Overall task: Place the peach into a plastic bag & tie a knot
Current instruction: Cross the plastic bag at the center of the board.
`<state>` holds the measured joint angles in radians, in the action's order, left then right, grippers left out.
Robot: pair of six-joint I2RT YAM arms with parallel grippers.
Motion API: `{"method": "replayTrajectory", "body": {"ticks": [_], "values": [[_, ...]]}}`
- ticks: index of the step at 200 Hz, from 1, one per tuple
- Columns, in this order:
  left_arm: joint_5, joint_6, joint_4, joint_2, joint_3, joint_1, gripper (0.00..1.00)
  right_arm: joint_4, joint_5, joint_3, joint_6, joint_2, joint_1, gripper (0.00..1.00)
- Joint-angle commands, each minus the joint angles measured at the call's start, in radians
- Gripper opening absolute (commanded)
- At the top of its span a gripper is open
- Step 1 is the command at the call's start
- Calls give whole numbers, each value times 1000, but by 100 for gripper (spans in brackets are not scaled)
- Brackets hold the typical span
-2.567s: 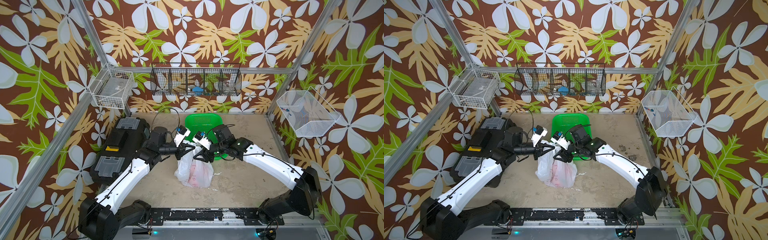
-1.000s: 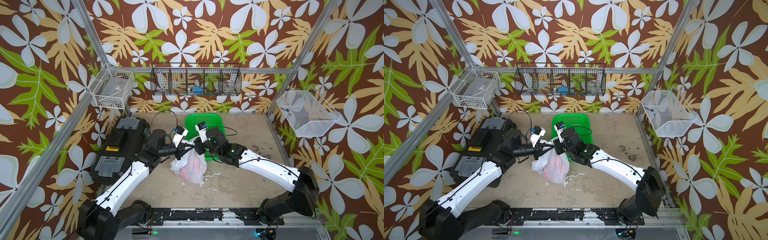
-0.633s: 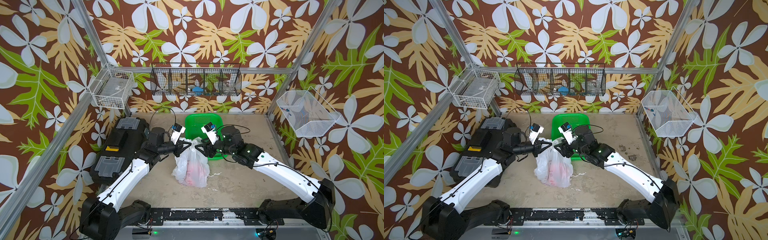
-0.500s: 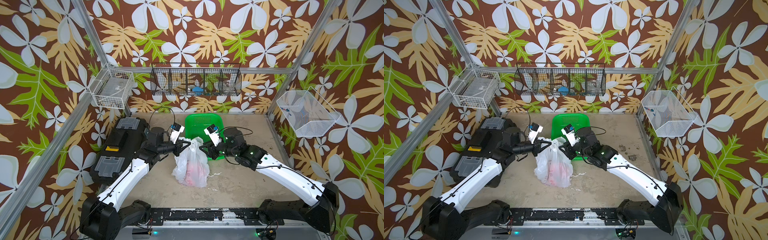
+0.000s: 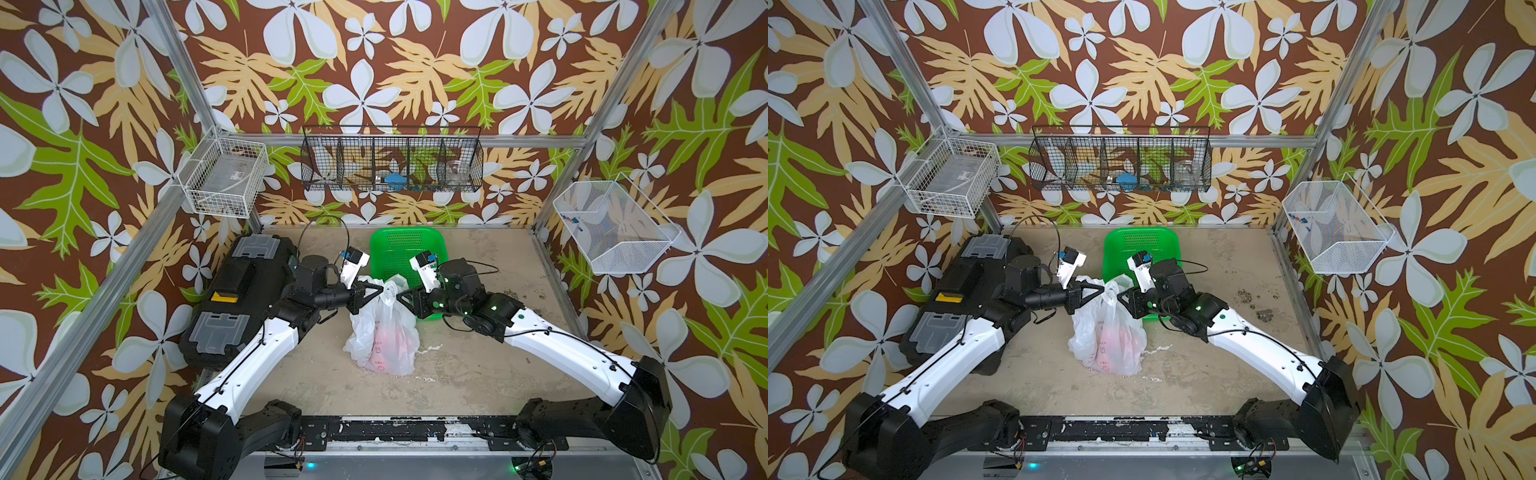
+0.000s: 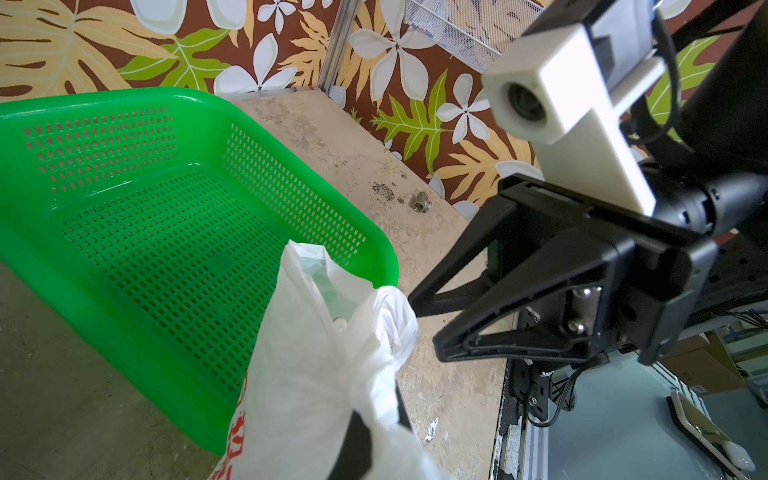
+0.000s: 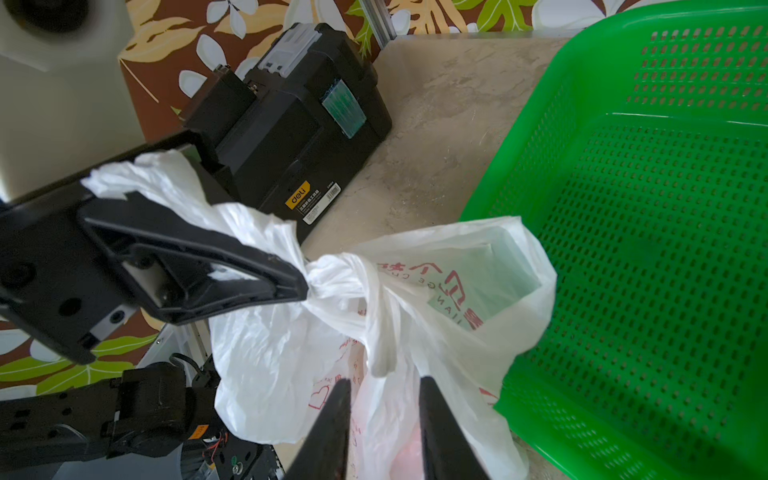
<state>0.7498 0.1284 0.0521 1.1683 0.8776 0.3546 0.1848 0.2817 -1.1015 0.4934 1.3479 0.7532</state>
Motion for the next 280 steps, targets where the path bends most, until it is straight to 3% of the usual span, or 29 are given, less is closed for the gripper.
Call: {"method": "replayTrajectory", "body": {"ticks": [1,74,116,147,177,200,234,264,280], "values": [[21,0,-17,-7,-2,-2,0,-36,12,-15,22,17,0,28],[20,-1,-12,-4,9,-2,0,-44,44,-33,66,28,49,0],[32,10,-3,-7,43,-2,0,-121,42,-9,145,129,89,0],[55,15,-3,-12,41,-2,0,-346,-13,42,226,197,90,0],[54,-7,22,-12,29,-2,0,-391,-64,25,205,195,89,0],[23,-31,40,-11,22,-2,0,-256,11,-36,127,199,83,17],[-61,-64,71,-3,20,-5,0,-90,136,-20,16,117,56,35],[-83,-97,72,-5,11,-6,0,22,296,-19,-52,45,-6,44],[-74,-109,72,-10,9,-6,0,102,305,-59,-124,23,-40,45]]}}
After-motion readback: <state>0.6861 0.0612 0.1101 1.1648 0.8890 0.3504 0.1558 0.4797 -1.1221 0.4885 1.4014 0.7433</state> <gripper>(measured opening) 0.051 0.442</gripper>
